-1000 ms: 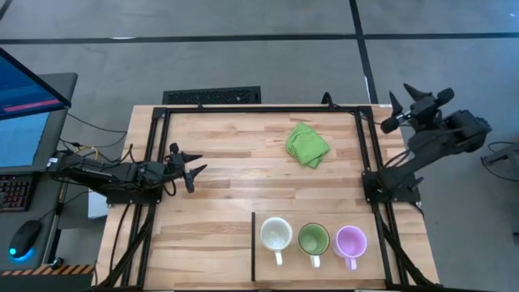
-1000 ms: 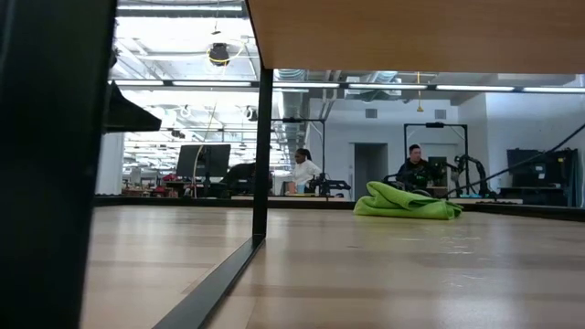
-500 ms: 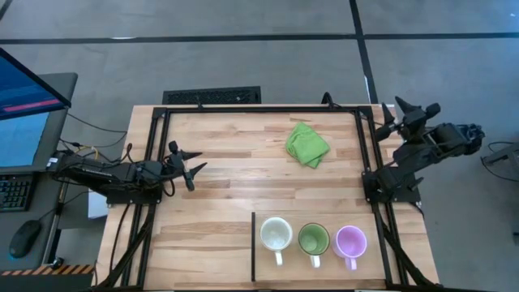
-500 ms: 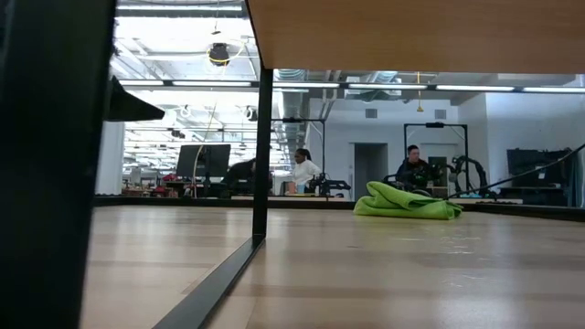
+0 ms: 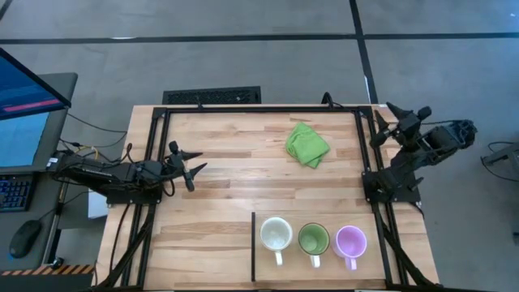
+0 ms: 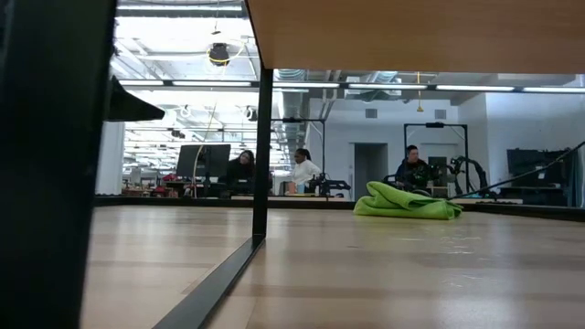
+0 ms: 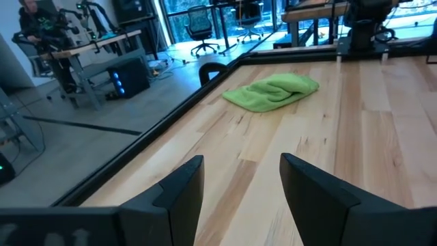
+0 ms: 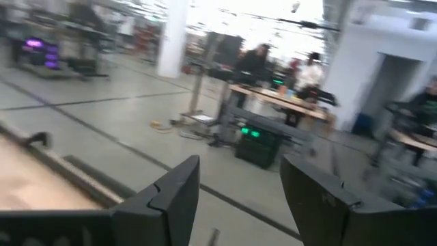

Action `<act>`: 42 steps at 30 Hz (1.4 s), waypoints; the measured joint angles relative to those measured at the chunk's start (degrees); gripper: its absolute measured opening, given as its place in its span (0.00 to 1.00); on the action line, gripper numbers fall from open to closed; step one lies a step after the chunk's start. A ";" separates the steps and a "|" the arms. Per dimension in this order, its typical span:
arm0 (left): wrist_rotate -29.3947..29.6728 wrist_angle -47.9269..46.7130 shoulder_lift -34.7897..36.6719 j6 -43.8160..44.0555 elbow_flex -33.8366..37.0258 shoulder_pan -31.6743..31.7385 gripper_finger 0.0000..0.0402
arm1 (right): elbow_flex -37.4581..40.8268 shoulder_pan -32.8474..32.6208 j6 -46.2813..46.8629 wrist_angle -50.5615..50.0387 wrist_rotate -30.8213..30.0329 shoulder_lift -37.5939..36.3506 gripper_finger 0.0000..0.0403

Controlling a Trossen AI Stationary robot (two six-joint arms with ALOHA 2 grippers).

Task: Stack small to large cups/mugs on shelf
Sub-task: Return to Home Position

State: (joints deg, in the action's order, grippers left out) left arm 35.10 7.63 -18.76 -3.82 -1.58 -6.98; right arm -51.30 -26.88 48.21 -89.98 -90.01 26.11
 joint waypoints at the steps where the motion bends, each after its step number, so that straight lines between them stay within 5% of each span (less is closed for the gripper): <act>1: -0.36 -0.02 0.00 0.01 0.00 0.00 0.46 | 0.06 -1.58 -0.02 -0.02 -0.01 -0.02 0.56; 7: -1.74 -0.02 -0.01 -0.45 0.00 0.00 0.46 | 0.08 -14.70 -3.93 0.03 -0.01 -0.67 0.56; 11: -1.74 -0.01 -0.01 -0.45 0.00 0.00 0.46 | -0.98 -13.43 -6.42 0.55 0.08 -1.62 0.56; 15: -1.74 -0.02 -0.01 0.05 0.00 0.00 0.46 | -1.47 -2.16 -6.64 2.58 0.00 -1.39 0.56; 22: -1.74 -0.02 -0.01 0.25 0.00 0.00 0.46 | 0.21 27.98 -7.13 7.85 -0.03 -0.39 0.56; 27: -1.74 -0.10 0.02 0.18 0.00 0.00 0.46 | 1.71 45.99 -17.60 19.43 -0.05 3.21 0.56; 34: -1.74 -0.27 0.00 0.03 0.00 -0.01 0.46 | 2.69 63.59 -38.53 27.42 0.06 10.20 0.56; 42: -1.74 -1.07 0.02 -0.03 0.00 -0.01 0.46 | 2.48 76.50 -28.87 19.33 0.06 4.18 0.56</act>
State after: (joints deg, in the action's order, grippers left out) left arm 33.36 6.56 -18.74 -3.85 -1.58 -6.99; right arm -48.82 49.62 19.33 -70.65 -89.95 30.29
